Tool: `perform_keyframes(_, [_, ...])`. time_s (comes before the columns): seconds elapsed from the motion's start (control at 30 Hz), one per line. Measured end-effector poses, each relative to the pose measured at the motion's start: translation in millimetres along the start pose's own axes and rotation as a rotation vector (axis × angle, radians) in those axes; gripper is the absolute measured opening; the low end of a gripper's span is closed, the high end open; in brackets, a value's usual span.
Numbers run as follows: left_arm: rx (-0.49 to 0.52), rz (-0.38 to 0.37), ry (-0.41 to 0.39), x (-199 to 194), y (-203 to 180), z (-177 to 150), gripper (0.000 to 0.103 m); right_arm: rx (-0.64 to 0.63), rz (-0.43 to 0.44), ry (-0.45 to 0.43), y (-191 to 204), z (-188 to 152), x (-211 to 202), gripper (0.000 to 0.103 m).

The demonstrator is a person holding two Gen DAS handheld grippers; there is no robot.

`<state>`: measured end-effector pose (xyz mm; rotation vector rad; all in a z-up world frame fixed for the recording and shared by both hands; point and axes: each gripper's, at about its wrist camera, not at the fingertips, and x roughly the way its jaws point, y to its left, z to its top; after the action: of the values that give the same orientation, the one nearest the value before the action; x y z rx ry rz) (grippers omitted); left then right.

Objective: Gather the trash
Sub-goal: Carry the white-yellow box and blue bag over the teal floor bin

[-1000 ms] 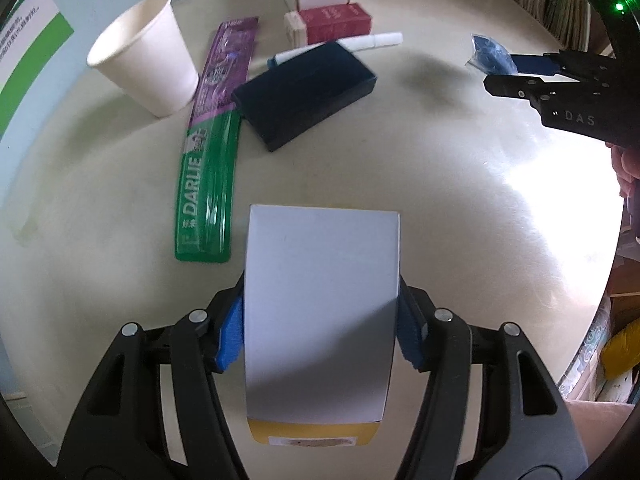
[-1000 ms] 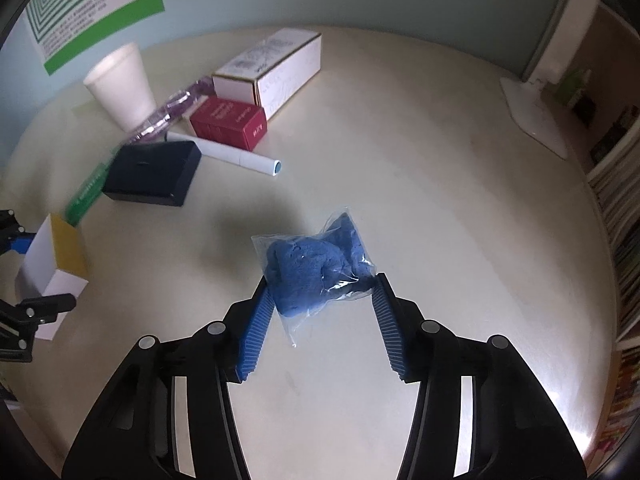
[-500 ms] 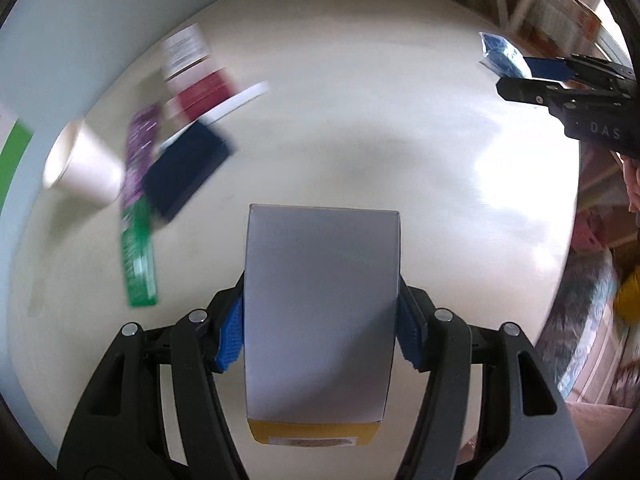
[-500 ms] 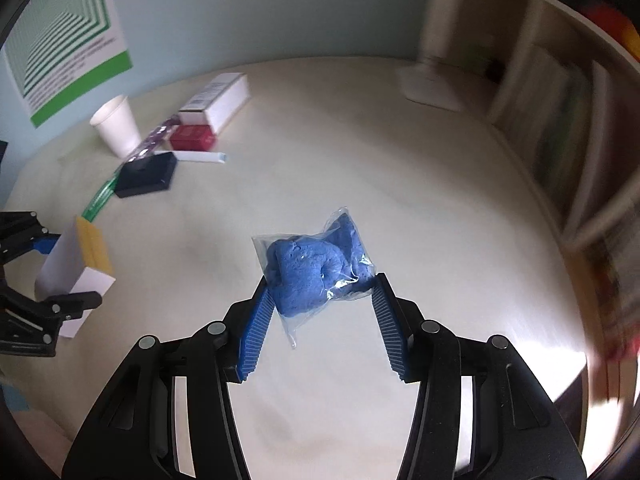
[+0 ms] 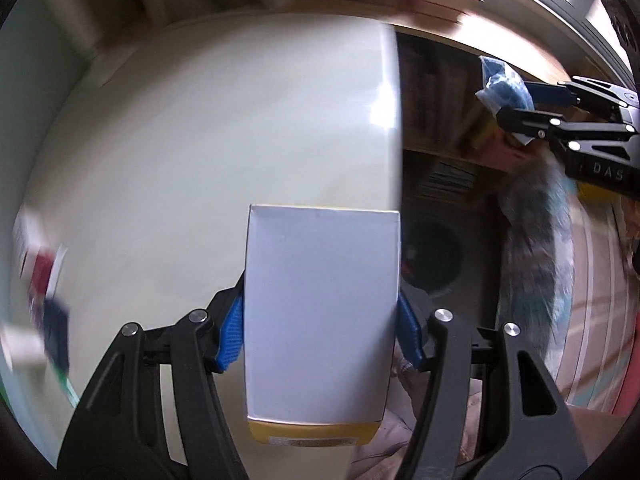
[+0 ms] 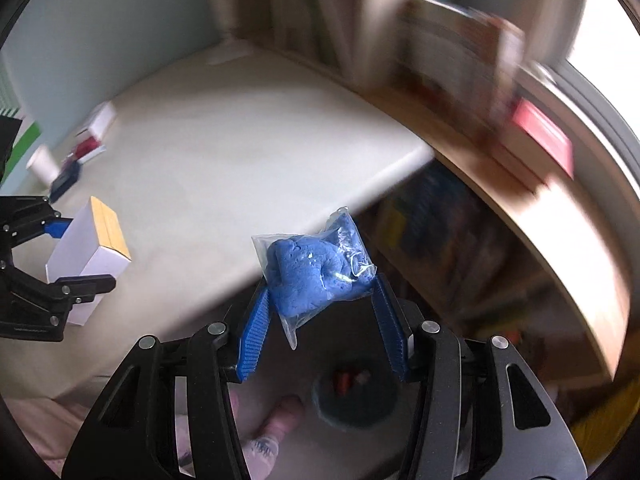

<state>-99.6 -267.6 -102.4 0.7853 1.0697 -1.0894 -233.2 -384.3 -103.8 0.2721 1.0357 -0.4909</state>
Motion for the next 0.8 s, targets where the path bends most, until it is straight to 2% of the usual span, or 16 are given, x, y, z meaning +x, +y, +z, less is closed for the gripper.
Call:
perform_keyframes(0.17, [0.168, -0.063, 0.032, 24.7, -68.8, 24.3, 0.059, 0.14, -0.054, 0.033, -42.5, -56.9, -10.9, 0.051])
perform_keyframes(0.43, [0.354, -0.121, 0.12, 58.3, -159.5, 30.1, 0.059, 0.321, -0.07, 0.122, -83.3, -138.1, 0.0, 0.051])
perform_keyframes(0.6, [0.414, -0.135, 0.173, 84.3, -190.5, 32.3, 0.059, 0.389, -0.049, 0.168, -97.6, -165.5, 18.4, 0.051])
perform_keyframes(0.8, [0.454, -0.149, 0.231, 112.5, -208.9, 35.2, 0.059, 0.451, -0.025, 0.202, -108.2, -178.2, 41.5, 0.051])
